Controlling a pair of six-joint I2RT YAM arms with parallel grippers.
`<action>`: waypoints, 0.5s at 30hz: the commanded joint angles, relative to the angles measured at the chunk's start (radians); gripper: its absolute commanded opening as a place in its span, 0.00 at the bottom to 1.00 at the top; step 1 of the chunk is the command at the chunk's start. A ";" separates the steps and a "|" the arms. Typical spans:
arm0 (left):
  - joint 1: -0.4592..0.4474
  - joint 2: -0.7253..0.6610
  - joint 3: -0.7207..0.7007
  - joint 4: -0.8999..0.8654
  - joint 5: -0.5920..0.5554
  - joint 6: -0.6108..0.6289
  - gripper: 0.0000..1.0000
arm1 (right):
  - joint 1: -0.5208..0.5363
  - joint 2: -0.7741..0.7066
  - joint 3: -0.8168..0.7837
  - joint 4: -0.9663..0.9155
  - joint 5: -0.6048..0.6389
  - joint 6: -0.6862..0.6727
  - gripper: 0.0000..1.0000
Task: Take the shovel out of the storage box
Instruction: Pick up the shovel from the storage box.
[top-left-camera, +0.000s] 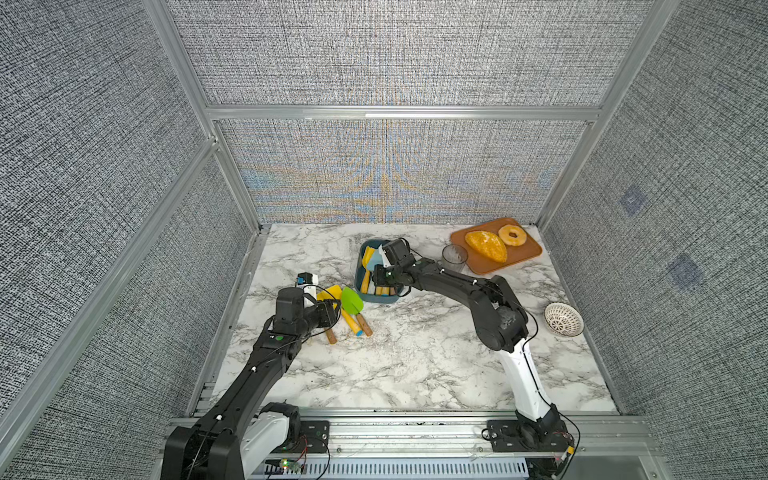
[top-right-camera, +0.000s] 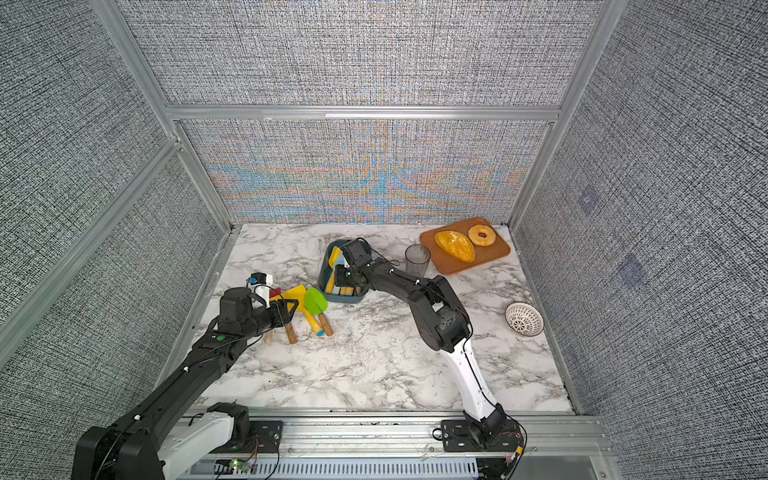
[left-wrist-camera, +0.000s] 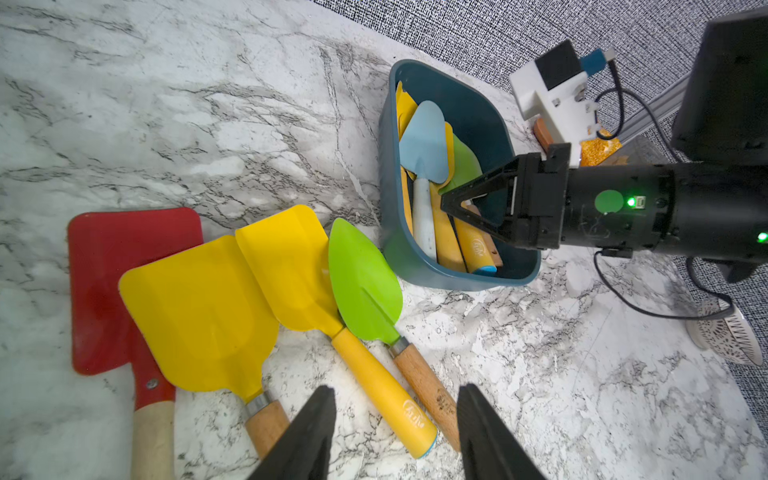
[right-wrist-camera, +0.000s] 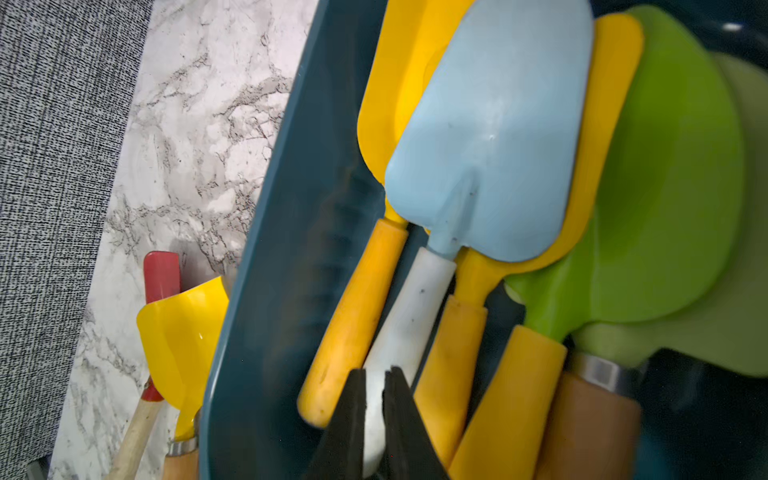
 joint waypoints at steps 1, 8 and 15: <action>0.000 -0.004 0.003 0.024 0.013 -0.001 0.52 | 0.000 0.003 0.014 -0.001 0.010 -0.001 0.26; 0.000 -0.011 0.001 0.019 0.013 0.001 0.52 | 0.010 0.051 0.066 -0.071 0.034 0.012 0.50; 0.000 -0.023 -0.002 0.022 0.013 0.000 0.53 | 0.020 0.137 0.169 -0.165 0.074 -0.006 0.52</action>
